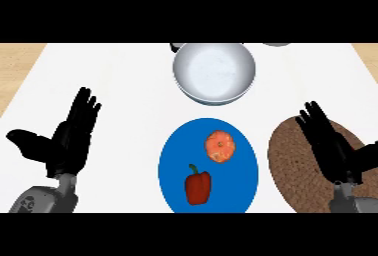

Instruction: Pick the squash from the plate and place it in the bowl

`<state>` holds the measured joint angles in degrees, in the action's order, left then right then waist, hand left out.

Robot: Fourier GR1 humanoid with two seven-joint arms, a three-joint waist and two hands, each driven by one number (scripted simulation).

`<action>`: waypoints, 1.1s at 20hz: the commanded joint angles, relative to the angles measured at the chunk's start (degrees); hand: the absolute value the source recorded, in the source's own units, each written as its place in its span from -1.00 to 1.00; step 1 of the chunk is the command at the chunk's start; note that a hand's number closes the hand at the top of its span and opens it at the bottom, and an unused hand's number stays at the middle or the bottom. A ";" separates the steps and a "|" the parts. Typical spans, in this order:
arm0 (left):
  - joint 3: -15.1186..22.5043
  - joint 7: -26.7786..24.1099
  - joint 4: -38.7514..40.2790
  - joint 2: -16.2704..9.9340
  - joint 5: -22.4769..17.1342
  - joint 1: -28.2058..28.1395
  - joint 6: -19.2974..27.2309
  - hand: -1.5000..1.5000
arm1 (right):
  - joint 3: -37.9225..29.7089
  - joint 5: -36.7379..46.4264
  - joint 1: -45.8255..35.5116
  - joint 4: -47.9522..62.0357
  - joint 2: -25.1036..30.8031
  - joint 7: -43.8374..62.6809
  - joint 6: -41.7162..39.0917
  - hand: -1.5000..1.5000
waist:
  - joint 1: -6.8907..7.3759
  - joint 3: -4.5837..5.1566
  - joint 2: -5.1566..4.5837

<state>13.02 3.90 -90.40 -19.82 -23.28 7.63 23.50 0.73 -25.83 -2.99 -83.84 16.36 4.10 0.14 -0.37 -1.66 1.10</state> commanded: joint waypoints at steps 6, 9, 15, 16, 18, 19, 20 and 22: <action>4.60 -2.14 0.73 -3.94 7.37 3.26 -3.62 0.00 | 22.84 28.33 -6.18 -4.94 -5.88 4.92 15.22 1.00 | 1.82 1.99 -0.86; 4.64 -1.80 1.43 -2.73 5.88 1.11 -3.54 0.00 | 14.42 38.43 -3.41 -4.97 -3.82 0.08 31.31 -1.00 | -1.61 2.10 -0.18; 4.53 -1.49 1.83 -3.05 6.42 2.33 -4.64 0.00 | 29.90 44.81 4.61 -10.62 -16.08 -13.31 52.06 -1.00 | -0.29 1.67 -0.75; 6.08 -1.97 2.90 -0.23 7.78 3.23 -2.76 0.00 | 31.84 48.05 5.22 -10.36 -16.14 -13.72 55.19 -1.00 | -0.60 1.70 -0.85; 7.21 -4.54 4.59 1.47 8.68 1.56 -3.05 0.00 | 35.25 55.41 4.03 -12.33 -16.22 -6.94 59.63 -1.00 | -0.36 1.81 -0.88; 5.90 -2.45 2.16 -0.81 8.72 1.40 -3.29 0.00 | 33.71 61.10 4.19 -12.96 -16.25 -1.83 58.72 -1.00 | -0.10 1.81 -0.80; 4.64 -4.70 4.51 -0.20 7.24 2.08 -5.21 0.00 | 35.88 65.08 6.09 -12.64 -16.28 0.66 60.29 -1.00 | -0.39 1.86 -0.88; 4.97 0.56 1.63 -0.72 8.29 4.56 -3.09 0.00 | 30.68 71.95 4.83 -13.31 -16.31 10.95 54.39 -1.00 | -0.62 1.90 -0.76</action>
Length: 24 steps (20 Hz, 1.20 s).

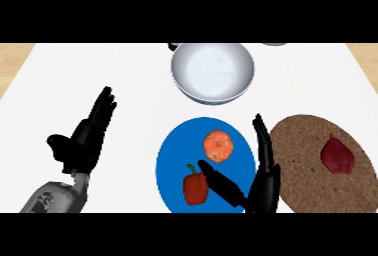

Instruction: Pick the squash from the plate and place it in the bowl

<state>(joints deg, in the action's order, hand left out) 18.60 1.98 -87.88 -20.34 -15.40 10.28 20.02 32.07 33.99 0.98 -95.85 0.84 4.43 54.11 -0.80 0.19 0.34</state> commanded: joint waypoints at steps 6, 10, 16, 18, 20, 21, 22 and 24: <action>0.97 0.24 0.03 1.50 1.92 -1.41 0.50 0.00 | 1.48 25.36 1.38 -12.73 -0.83 33.81 -14.40 -1.00 | -0.13 0.06 0.06; -1.17 -0.59 1.84 1.59 0.42 0.45 -1.79 0.00 | -0.26 24.29 -4.51 -15.66 -0.83 47.46 -25.12 -1.00 | 0.34 -0.04 -0.24; -0.76 0.31 0.24 2.00 2.53 0.55 -1.67 0.00 | 2.41 23.39 -13.03 -12.16 -0.84 63.26 -32.08 -1.00 | 1.25 -0.13 -0.30; -0.93 1.14 3.53 4.34 3.29 3.66 -0.71 0.00 | 0.43 20.23 -10.96 -13.95 -0.83 61.98 -36.33 -1.00 | 0.58 -0.16 -0.36; -2.83 -3.58 5.40 3.35 3.29 1.63 -3.40 0.00 | 4.15 21.45 -10.42 -13.23 -0.83 64.37 -33.51 -1.00 | 0.69 -0.15 -0.34; -2.30 -0.45 -1.20 2.87 2.71 -2.07 -3.22 0.00 | 1.76 18.99 -8.93 -8.41 -0.83 57.41 -30.87 -1.00 | 1.11 -0.20 -0.31; -2.20 1.33 1.44 3.90 3.88 0.86 -2.46 0.00 | 3.57 19.64 -12.83 -6.60 -0.83 62.12 -30.18 -1.00 | 1.04 -0.19 -0.35; -3.08 1.89 -2.61 2.96 3.88 -2.30 -3.90 0.00 | -1.41 14.57 -12.03 -6.06 -0.83 54.80 -31.53 -1.00 | 1.15 -0.20 -0.33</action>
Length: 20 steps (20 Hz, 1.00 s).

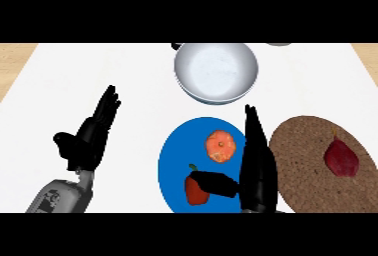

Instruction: Pick the squash from the plate and place it in the bowl

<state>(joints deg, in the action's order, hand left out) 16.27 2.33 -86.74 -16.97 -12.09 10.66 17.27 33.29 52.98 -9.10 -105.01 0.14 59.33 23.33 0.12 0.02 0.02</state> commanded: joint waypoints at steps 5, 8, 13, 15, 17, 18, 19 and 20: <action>-4.23 -3.63 3.36 1.82 2.09 -1.18 -3.72 0.00 | 0.09 -3.41 2.97 -1.91 -0.13 -1.30 0.63 -1.00 | -0.25 -0.02 -0.03; -2.04 -0.74 1.07 3.87 4.69 -1.17 -1.95 0.00 | 0.47 -5.75 8.43 -4.67 1.74 -8.07 4.79 -1.00 | -0.29 -0.04 0.01; -4.99 -1.19 4.97 5.56 5.09 1.33 -4.52 0.00 | -0.69 -8.65 5.41 0.28 -0.12 -11.42 8.10 -1.00 | -0.20 -0.03 -0.06; -6.31 -0.03 3.72 4.98 5.54 1.67 -4.89 0.00 | 2.60 -7.85 5.09 1.46 -0.13 -9.09 12.12 -1.00 | -0.15 -0.03 -0.03; -3.17 1.73 -2.09 6.56 7.95 -3.11 -2.84 0.00 | 3.47 -8.37 6.00 1.38 -0.13 -9.31 12.94 -1.00 | 0.01 -0.03 0.02; -5.01 2.93 -1.57 5.41 6.50 -0.33 -5.00 0.00 | 5.00 -9.04 9.20 1.47 -0.13 -11.98 14.68 -1.00 | -0.11 -0.04 0.01; -5.06 1.10 -2.53 4.78 6.55 -4.01 -5.65 0.00 | 0.33 -14.06 6.55 3.11 -0.13 -13.99 12.29 -1.00 | 0.08 -0.04 -0.02; -7.98 1.16 0.51 3.94 4.99 -0.85 -7.71 0.00 | -0.79 -14.64 1.03 6.23 -0.13 -11.83 12.57 -1.00 | 0.08 -0.03 -0.06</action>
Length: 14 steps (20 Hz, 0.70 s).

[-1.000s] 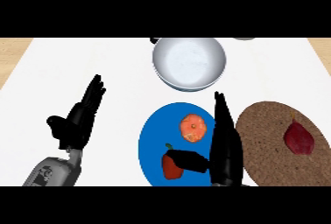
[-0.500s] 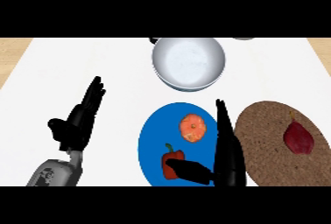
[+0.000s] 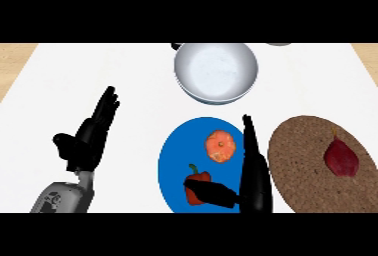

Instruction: Pick the squash from the plate and place it in the bowl

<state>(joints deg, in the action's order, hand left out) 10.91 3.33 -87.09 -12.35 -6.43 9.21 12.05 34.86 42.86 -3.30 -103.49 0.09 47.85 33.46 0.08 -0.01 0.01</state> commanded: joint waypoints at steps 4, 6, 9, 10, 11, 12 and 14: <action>-1.57 -1.53 2.65 3.85 1.84 1.53 -1.06 0.00 | 2.46 -4.74 -1.06 4.04 -0.08 -1.30 6.06 -1.00 | -0.12 0.01 -0.02; -3.90 0.91 -1.27 -0.22 -0.01 0.68 -3.96 0.00 | -0.08 -9.21 0.85 7.60 -0.08 -8.79 9.61 -1.00 | 0.05 -0.01 -0.03; -2.39 1.40 0.61 4.18 3.87 0.60 -1.26 0.00 | 1.43 -9.06 -3.71 11.30 -0.08 -6.63 11.20 -1.00 | -0.01 0.00 -0.02; -2.04 2.78 -1.80 4.05 3.68 0.97 -1.80 0.00 | -3.27 -10.37 -1.80 9.78 -0.08 -10.01 7.18 -1.00 | -0.08 0.00 0.00; -4.27 -0.40 -0.19 2.44 1.93 -1.62 -4.27 0.00 | -1.43 -12.93 -0.78 14.31 -0.08 -15.11 9.91 -1.00 | 0.04 0.00 -0.03; -2.93 1.15 -4.82 2.20 3.51 -4.90 -3.33 0.00 | -3.82 -13.20 -0.86 12.65 -0.08 -14.14 8.41 -1.00 | 0.10 0.00 0.01; -3.94 1.72 -0.82 2.63 3.47 0.03 -3.95 0.00 | -0.01 -15.88 -5.36 22.34 -0.08 -16.19 15.78 -1.00 | 0.21 -0.01 -0.09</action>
<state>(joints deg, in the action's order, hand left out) 8.03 4.02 -88.35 -9.51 -3.37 7.94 9.24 35.02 31.46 -5.13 -89.97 0.05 36.04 44.13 0.14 -0.01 0.00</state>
